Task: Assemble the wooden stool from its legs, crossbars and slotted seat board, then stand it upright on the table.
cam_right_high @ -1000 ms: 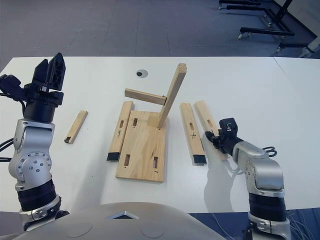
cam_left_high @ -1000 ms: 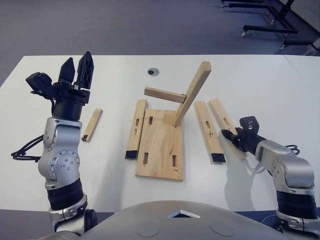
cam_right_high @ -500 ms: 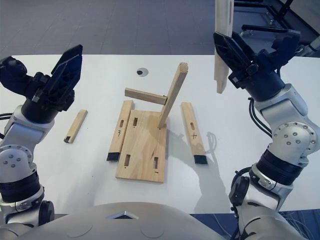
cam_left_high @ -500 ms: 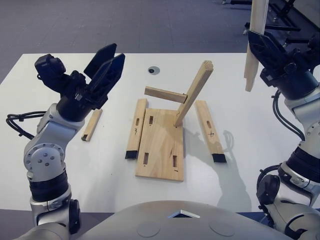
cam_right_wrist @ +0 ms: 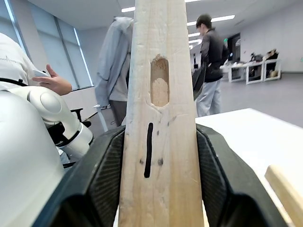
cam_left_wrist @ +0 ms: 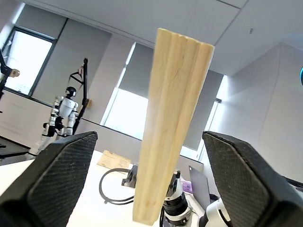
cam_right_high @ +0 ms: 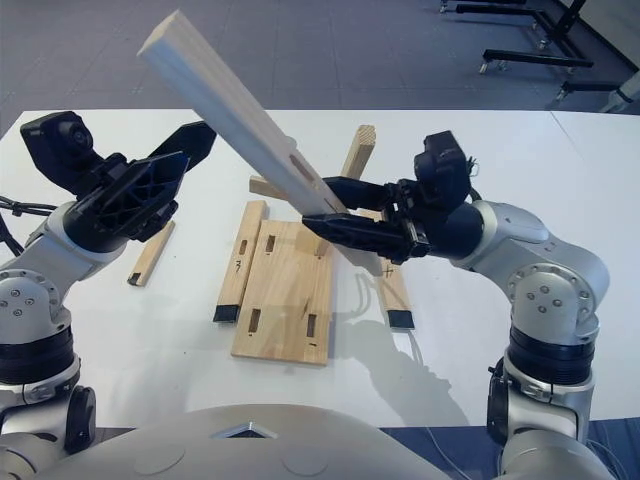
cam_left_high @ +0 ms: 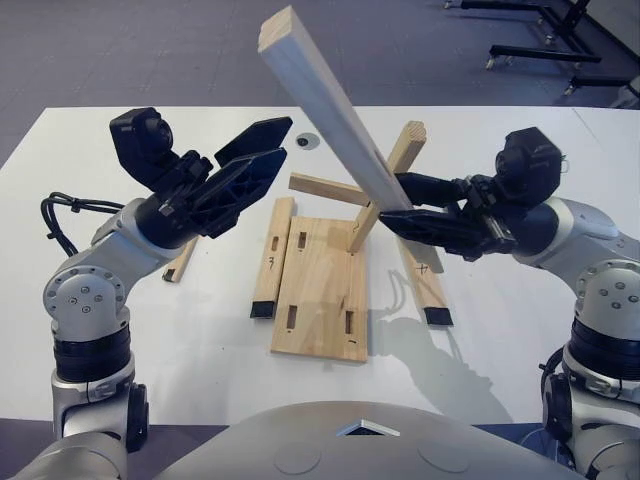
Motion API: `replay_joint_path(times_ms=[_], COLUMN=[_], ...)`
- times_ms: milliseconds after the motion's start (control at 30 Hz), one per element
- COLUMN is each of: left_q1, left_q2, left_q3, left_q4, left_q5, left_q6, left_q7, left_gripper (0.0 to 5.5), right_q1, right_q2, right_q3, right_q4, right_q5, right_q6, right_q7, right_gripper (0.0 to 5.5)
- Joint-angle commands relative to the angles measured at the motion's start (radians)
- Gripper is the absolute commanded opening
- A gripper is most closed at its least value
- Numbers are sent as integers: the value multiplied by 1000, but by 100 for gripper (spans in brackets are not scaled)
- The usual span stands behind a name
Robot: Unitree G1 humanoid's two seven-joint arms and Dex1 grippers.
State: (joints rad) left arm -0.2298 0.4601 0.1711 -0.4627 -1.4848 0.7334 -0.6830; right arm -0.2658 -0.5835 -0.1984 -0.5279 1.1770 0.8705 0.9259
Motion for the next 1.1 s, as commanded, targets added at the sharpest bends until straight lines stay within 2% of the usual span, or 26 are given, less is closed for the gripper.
replay_joint_path(times_ms=[33,200,533,900,1100], left_q1=[-9,-11,5,32,55], left_q2=[13,16,-2,-10,-32], left_q3=[-37,-54,-48,-64,-57], left_q4=[-7,-15,-10,-23,-39], left_q5=[36,25,1,-6,54], left_q6=[26,47,43,51,0], left_q7=[-18,-35,-28,-11,-54], left_gripper=[406,406,406,242,232], right_q1=[-23,-53,-25,-13,-27], right_q2=[19,42,33,13,27], right_q3=[74,143,168,191,188], right_q4=[17,69,76,75,91], right_q5=[-62,-139,-179,-221,-225], right_q6=[-53,-113,-149,-167,-172], right_q7=[32,59,82,100,70], right_gripper=[203,203,203,203,203])
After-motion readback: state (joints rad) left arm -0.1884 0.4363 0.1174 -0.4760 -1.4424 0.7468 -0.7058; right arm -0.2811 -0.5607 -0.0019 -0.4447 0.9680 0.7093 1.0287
